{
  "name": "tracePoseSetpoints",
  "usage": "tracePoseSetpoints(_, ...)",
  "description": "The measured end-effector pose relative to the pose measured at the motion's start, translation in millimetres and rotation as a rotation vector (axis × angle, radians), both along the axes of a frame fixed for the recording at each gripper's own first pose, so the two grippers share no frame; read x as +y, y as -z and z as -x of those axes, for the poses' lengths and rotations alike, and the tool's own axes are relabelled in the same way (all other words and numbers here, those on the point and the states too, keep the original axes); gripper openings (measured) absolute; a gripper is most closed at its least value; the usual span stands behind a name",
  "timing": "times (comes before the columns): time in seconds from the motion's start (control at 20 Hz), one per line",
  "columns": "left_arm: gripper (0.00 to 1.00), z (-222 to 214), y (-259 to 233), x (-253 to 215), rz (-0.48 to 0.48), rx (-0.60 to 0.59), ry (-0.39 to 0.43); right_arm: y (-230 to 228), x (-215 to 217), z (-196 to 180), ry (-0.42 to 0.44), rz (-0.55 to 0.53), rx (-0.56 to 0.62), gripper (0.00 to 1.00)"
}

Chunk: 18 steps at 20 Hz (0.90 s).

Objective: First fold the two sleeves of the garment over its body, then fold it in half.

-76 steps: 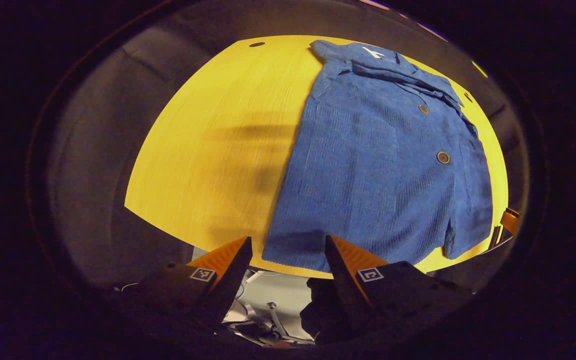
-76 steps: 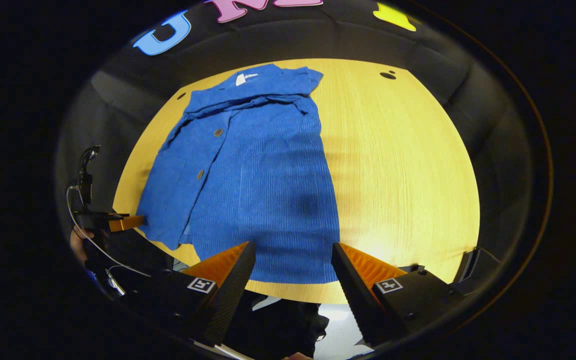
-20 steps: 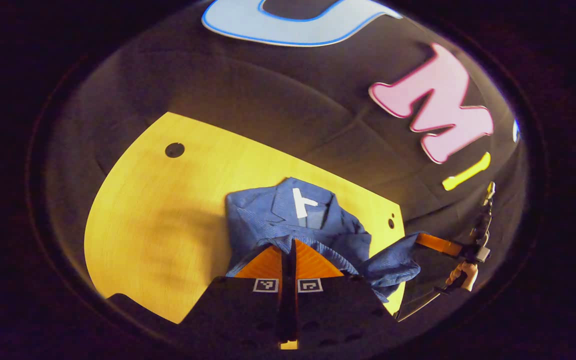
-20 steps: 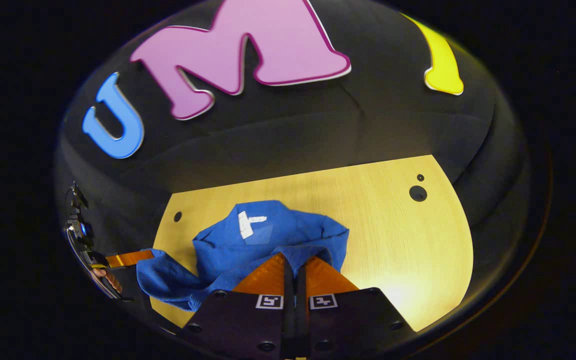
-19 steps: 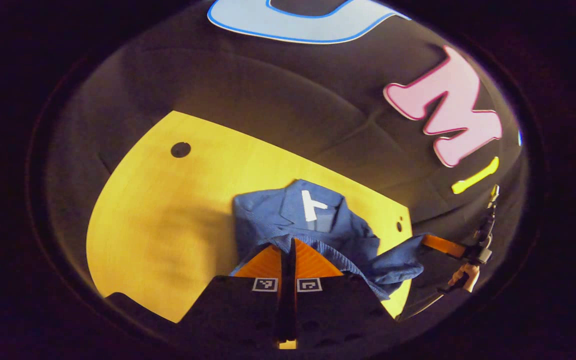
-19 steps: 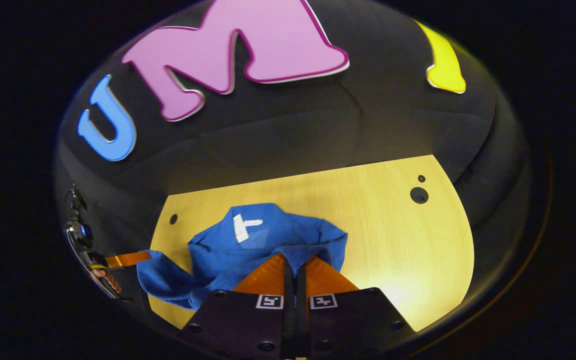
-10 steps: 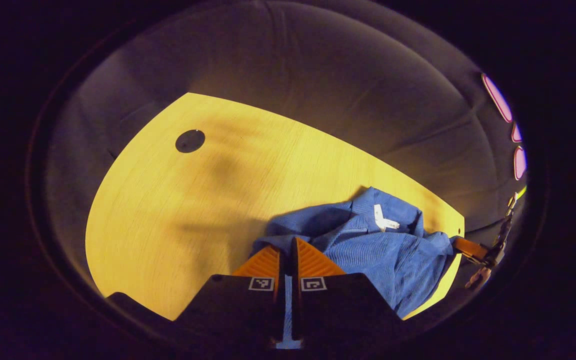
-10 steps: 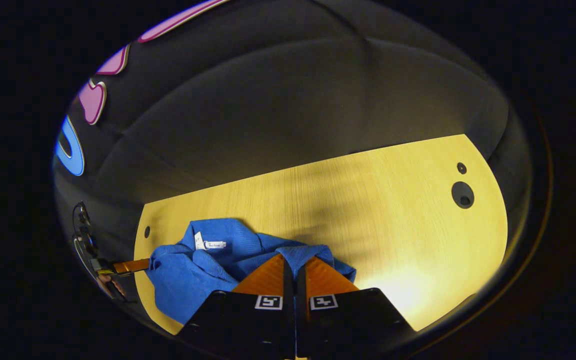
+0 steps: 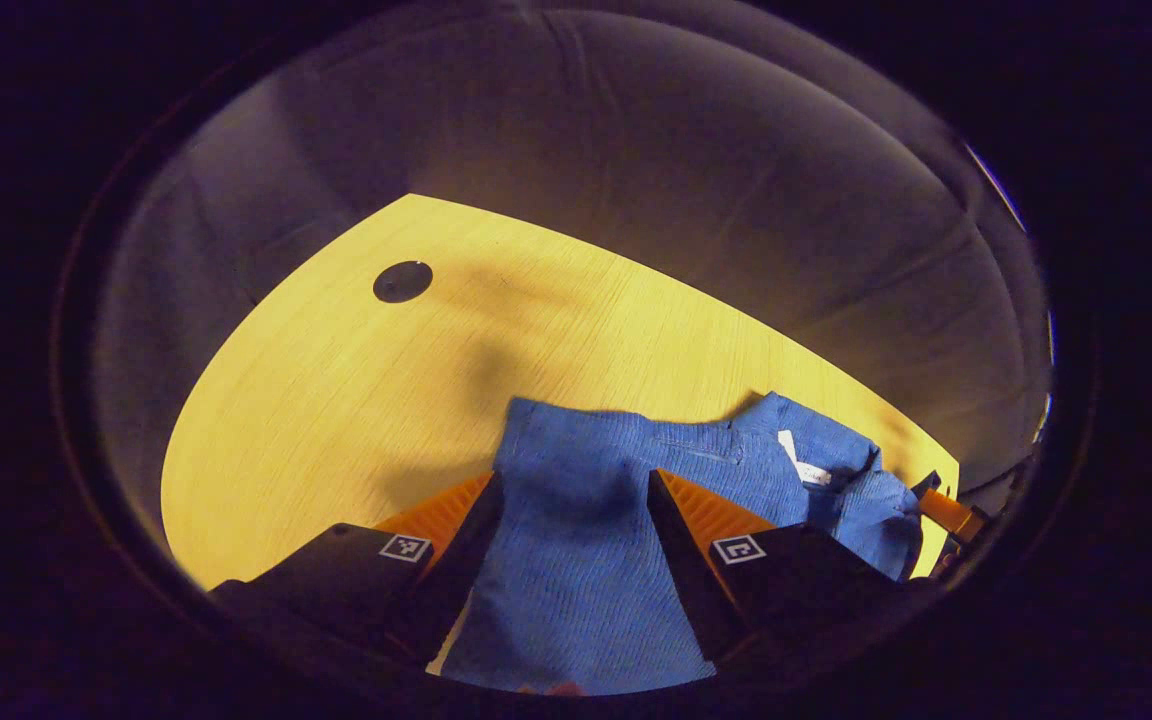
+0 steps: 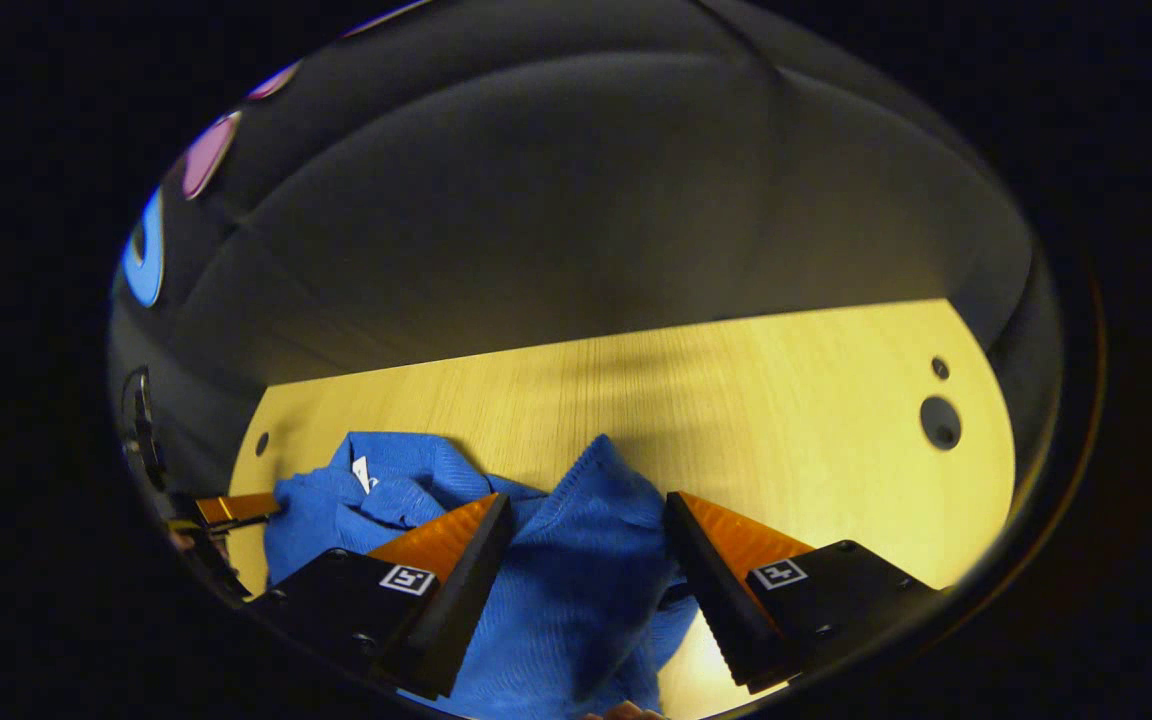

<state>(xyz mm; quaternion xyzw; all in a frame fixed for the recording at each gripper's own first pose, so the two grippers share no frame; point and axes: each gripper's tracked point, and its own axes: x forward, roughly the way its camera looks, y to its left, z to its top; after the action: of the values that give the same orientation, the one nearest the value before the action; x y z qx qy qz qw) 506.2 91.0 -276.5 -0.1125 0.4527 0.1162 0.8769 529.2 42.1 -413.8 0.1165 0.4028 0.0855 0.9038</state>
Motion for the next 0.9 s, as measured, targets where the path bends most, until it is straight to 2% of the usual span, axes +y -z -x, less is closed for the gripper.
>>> tracePoseSetpoints(0.15,0.85,3,-18,-8,-0.118,-0.055,0.059,-37,-2,2,-0.032,0.073,-0.136,0.98)
tracePoseSetpoints(0.4,0.85,21,-78,-63,-0.138,-0.228,0.156,-103,3,30,-0.070,0.094,-0.285,0.99)
tracePoseSetpoints(0.7,0.84,100,-163,-119,-0.295,-0.470,0.273,-212,-16,103,-0.043,0.056,-0.488,0.98)
tracePoseSetpoints(0.9,0.84,176,-207,-160,-0.294,-0.605,0.287,-273,-29,169,-0.018,0.068,-0.579,0.98)
